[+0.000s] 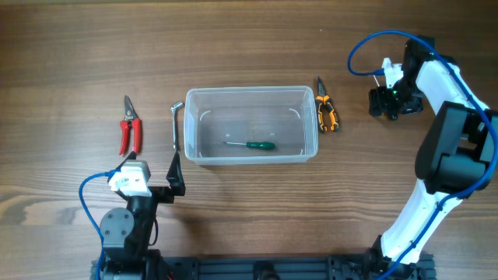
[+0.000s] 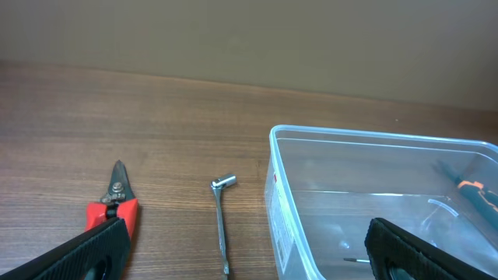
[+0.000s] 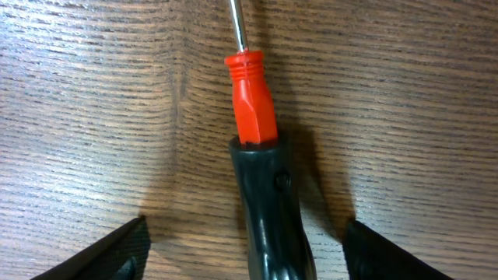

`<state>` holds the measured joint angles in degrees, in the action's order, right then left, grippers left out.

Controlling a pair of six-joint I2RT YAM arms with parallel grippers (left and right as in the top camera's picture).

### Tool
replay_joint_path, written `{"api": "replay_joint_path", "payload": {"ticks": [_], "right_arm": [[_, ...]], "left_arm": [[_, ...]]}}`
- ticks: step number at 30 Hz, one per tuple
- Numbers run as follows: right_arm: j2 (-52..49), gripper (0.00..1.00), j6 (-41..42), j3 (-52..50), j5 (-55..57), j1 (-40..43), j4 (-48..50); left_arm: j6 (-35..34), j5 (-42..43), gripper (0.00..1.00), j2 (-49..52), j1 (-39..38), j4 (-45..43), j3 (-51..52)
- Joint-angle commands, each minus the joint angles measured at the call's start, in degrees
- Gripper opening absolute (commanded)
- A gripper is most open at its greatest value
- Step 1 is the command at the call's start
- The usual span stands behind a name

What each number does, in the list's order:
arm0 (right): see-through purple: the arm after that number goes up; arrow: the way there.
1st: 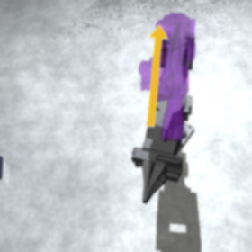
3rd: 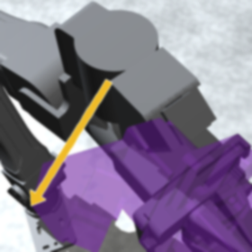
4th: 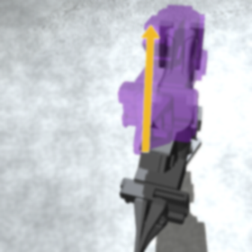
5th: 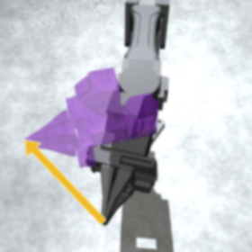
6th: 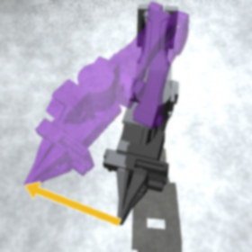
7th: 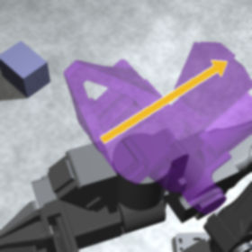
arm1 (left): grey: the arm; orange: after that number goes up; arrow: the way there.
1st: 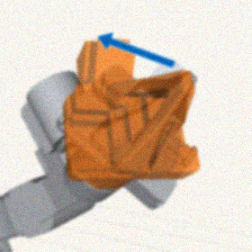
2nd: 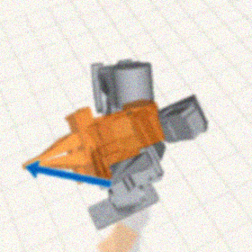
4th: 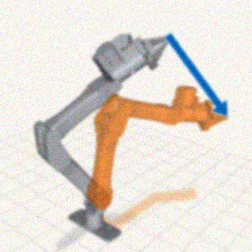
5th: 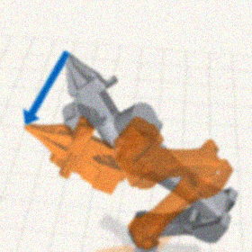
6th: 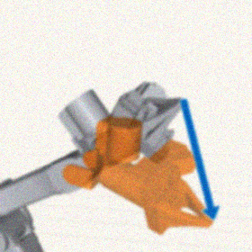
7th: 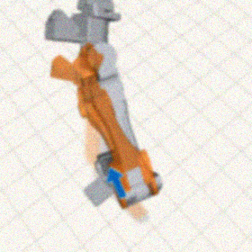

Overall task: Pack container
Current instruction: 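Close the right gripper on the red screwdriver handle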

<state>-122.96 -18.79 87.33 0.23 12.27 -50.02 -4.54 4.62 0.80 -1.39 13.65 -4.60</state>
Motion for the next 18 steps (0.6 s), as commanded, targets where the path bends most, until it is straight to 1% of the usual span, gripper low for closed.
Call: {"api": "replay_joint_path", "payload": {"ticks": [1,6,9,16,18], "right_arm": [[-1.57,0.75,-0.50,-1.42,0.28,-0.04,0.46],[-1.57,0.70,-0.50,-1.42,0.11,-0.04,0.55],[-1.55,0.70,-0.48,-1.42,0.13,-0.04,0.61],[-1.57,0.52,-0.48,-1.42,0.13,-0.02,0.59],[-1.55,0.50,-0.48,-1.42,0.13,-0.02,0.59]], "left_arm": [[1.14,0.90,1.00,-0.42,0.44,-0.17,0.42],[1.14,0.90,1.00,-0.42,0.44,-0.17,0.42],[1.14,0.90,1.00,-0.42,0.44,-0.17,0.42],[1.14,0.90,1.00,-0.42,0.44,-0.17,0.42],[1.14,0.90,1.00,-0.42,0.44,-0.17,0.42]]}}
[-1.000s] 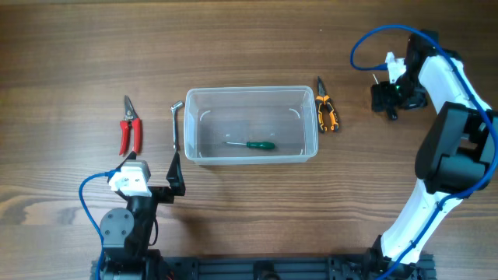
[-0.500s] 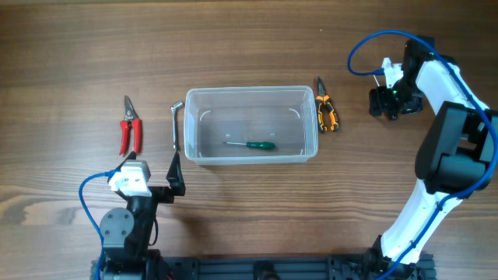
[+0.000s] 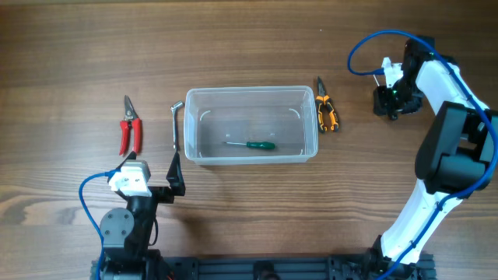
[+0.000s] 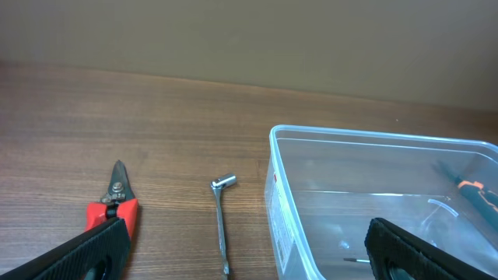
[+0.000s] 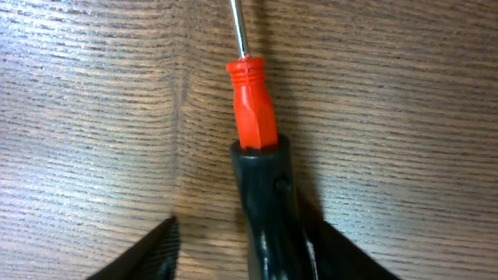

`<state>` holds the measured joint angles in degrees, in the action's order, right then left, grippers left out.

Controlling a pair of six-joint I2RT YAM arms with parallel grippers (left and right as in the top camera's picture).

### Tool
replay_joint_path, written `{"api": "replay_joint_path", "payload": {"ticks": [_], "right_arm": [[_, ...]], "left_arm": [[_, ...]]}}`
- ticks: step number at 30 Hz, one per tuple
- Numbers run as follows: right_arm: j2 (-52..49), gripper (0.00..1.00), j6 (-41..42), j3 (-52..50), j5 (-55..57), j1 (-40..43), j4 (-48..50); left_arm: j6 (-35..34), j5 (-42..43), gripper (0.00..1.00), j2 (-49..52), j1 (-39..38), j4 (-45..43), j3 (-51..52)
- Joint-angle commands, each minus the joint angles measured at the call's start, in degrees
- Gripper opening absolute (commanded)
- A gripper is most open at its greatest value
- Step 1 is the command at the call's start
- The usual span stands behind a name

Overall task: Pack container
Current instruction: 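Close the right gripper on the red screwdriver handle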

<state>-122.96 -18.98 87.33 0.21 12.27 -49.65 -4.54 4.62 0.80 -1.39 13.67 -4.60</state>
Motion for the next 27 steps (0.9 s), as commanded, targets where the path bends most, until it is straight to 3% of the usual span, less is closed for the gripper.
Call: {"api": "replay_joint_path", "payload": {"ticks": [1,8,16,20,27], "right_arm": [[-1.57,0.48,-0.31,-1.42,0.15,-0.02,0.22],[-1.57,0.40,-0.28,-1.42,0.15,-0.04,0.15],[-1.57,0.25,-0.28,-1.42,0.15,-0.02,0.02],[-1.55,0.04,0.42,-1.42,0.15,-0.04,0.04],[-1.55,0.04,2.25,-1.40,0.15,-0.04,-0.02]], "left_arm": [[1.14,0.90,1.00,-0.42,0.44,-0.20,0.42],[1.14,0.90,1.00,-0.42,0.44,-0.20,0.42],[1.14,0.90,1.00,-0.42,0.44,-0.20,0.42],[1.14,0.90,1.00,-0.42,0.44,-0.20,0.42],[1.14,0.90,1.00,-0.42,0.44,-0.20,0.42]]}}
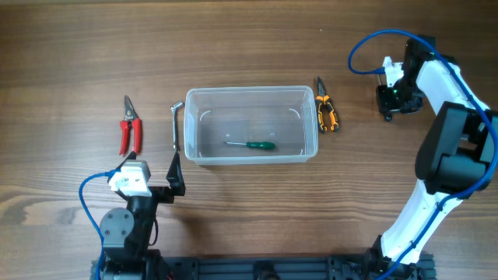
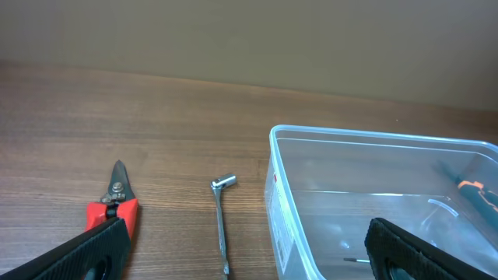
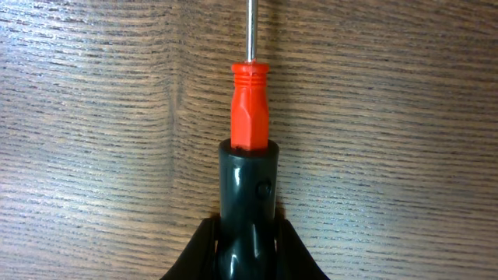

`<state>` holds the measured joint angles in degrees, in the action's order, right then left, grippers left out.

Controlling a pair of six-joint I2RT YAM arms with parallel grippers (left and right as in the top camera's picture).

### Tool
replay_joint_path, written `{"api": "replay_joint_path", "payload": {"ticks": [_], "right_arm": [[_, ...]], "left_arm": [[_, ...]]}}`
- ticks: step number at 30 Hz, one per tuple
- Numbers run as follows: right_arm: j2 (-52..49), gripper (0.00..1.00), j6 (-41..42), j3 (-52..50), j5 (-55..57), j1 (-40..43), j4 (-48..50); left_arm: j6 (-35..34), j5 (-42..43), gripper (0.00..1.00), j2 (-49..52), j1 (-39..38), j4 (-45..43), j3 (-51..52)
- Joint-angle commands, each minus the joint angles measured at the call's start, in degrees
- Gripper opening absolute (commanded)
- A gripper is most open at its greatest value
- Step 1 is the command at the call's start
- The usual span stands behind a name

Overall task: Pack container
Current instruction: 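Close the right gripper on the red screwdriver handle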

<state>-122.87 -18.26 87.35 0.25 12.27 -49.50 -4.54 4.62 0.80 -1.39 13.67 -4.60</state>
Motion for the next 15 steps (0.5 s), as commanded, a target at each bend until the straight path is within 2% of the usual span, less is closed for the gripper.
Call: {"api": "replay_joint_path", "payload": {"ticks": [1,15], "right_arm": [[-1.64,0.04,1.97,-1.40,0.07,-0.04,-0.15],[1.68,0.04,1.97,3.63,-2.95,-0.04,-1.92]], "left_arm": [[1.14,0.90,1.00,-0.42,0.44,-0.20,0.42],[1.14,0.90,1.00,-0.42,0.44,-0.20,0.42]]}}
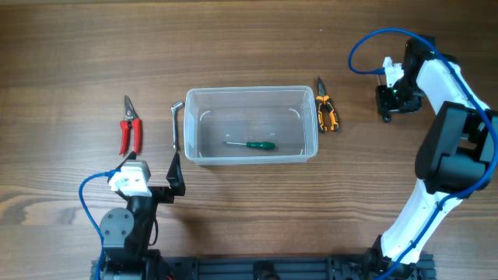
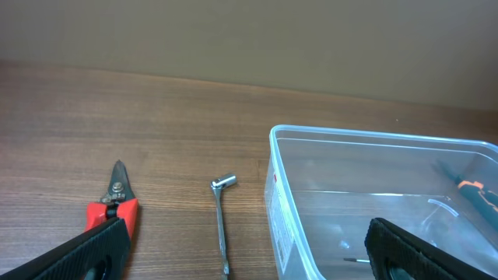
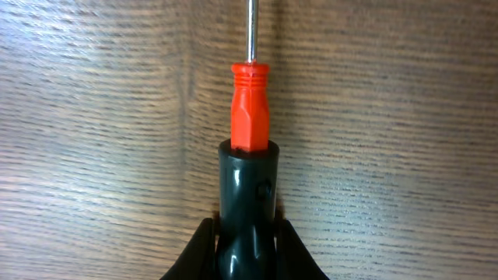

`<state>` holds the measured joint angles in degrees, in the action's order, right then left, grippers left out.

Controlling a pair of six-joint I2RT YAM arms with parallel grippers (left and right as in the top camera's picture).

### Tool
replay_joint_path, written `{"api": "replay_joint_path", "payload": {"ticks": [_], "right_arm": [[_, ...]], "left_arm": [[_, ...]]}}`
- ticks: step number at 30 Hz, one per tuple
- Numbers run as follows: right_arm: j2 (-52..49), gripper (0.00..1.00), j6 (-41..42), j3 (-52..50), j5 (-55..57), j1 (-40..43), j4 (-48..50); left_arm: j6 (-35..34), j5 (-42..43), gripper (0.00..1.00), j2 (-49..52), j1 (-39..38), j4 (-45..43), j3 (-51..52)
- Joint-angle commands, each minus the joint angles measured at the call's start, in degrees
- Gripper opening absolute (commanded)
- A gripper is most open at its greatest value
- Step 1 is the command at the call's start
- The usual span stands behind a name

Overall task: Pack container
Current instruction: 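Close the right gripper on the red screwdriver handle, then lift the red screwdriver and carry it over the container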

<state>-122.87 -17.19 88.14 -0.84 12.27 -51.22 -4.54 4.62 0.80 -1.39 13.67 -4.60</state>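
Observation:
A clear plastic container [image 1: 250,92] sits mid-table with a green-handled screwdriver [image 1: 250,145] inside. My right gripper [image 3: 246,260] is shut on the black handle of a red-and-black screwdriver [image 3: 249,117] at the far right of the table [image 1: 387,105]; its shaft points away from the wrist. My left gripper [image 2: 245,253] stands open near the container's left front corner [image 2: 284,202], holding nothing. Red-handled pruners [image 1: 129,128] and a metal socket wrench [image 1: 176,124] lie left of the container; orange-and-black pliers [image 1: 327,113] lie against its right side.
The right arm's blue cable [image 1: 366,47] loops above the wrist. The left arm's base [image 1: 124,225] stands at the table's front left edge. Bare wood surrounds the tools.
In the right wrist view the table under the held screwdriver looks slightly blurred and shifted. Overhead nothing else has moved.
My right gripper stood open around the red-and-black screwdriver's handle. Its fingers were then closer in, then shut on the handle with the tool straight in the grip. It still holds it. The left arm stayed put throughout.

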Motion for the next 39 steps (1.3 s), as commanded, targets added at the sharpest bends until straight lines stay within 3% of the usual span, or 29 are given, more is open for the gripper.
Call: {"api": "replay_joint_path", "payload": {"ticks": [1,20,39], "right_arm": [[2.58,0.04,0.92,3.19,-1.86,-0.09,-0.24],[17.68,0.04,0.66,3.89,-13.07,-2.38,-3.34],[25.29,0.04,-0.59,3.89,-13.66,-23.37,-9.70]], "left_arm": [[1.14,0.90,1.00,-0.42,0.44,-0.20,0.42],[1.14,0.90,1.00,-0.42,0.44,-0.20,0.42],[1.14,0.90,1.00,-0.42,0.44,-0.20,0.42]]}}
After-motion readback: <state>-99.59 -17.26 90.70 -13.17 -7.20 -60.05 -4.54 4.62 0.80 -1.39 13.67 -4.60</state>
